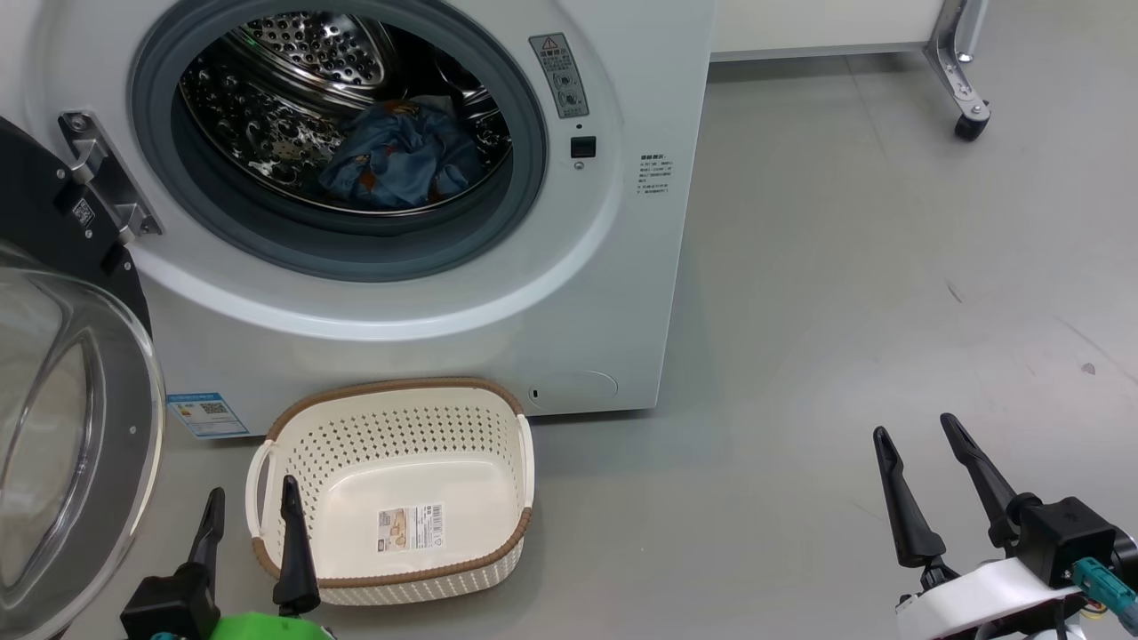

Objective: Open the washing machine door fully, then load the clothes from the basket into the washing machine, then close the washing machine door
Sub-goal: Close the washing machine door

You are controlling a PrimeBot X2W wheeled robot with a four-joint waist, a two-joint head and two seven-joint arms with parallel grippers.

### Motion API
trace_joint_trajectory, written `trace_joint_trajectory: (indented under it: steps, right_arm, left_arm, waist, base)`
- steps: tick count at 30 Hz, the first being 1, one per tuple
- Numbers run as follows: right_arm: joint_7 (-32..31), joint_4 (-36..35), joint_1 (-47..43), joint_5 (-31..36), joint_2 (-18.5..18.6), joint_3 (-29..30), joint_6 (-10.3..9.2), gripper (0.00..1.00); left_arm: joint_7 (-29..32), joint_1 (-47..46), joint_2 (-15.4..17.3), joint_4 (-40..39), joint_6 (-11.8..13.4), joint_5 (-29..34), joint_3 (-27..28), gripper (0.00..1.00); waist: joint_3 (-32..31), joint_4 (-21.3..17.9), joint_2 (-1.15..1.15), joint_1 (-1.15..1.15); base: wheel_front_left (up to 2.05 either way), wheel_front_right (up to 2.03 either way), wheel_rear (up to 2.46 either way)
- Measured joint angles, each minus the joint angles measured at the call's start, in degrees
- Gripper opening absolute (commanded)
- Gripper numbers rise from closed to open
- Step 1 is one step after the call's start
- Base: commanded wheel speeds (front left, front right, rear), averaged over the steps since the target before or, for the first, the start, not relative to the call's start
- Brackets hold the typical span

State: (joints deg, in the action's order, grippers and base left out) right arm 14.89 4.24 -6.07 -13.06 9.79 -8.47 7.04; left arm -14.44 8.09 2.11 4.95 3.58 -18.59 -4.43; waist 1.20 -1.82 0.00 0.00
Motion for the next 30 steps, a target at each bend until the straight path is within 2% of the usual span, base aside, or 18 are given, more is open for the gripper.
trace_joint_trajectory:
  steps: [15,30]
  right_arm:
    - [0.0,0.0,0.0,0.0,-0.2,0.0,-0.01,1.0]
    - [0.0,0.0,0.0,0.0,-0.3,0.1,-0.01,1.0]
  left_arm:
    - [0.0,0.2,0.0,0.0,0.2,1.0,-0.6,1.0]
    - [0.0,0.2,0.0,-0.2,0.3,1.4,-1.0,1.0]
  waist:
    - [0.0,-0.2,0.0,0.0]
    - [0.3,-0.4,0.0,0.0]
  base:
    - [-0.66,0.66,0.0]
    - [-0.12,0.12,0.0]
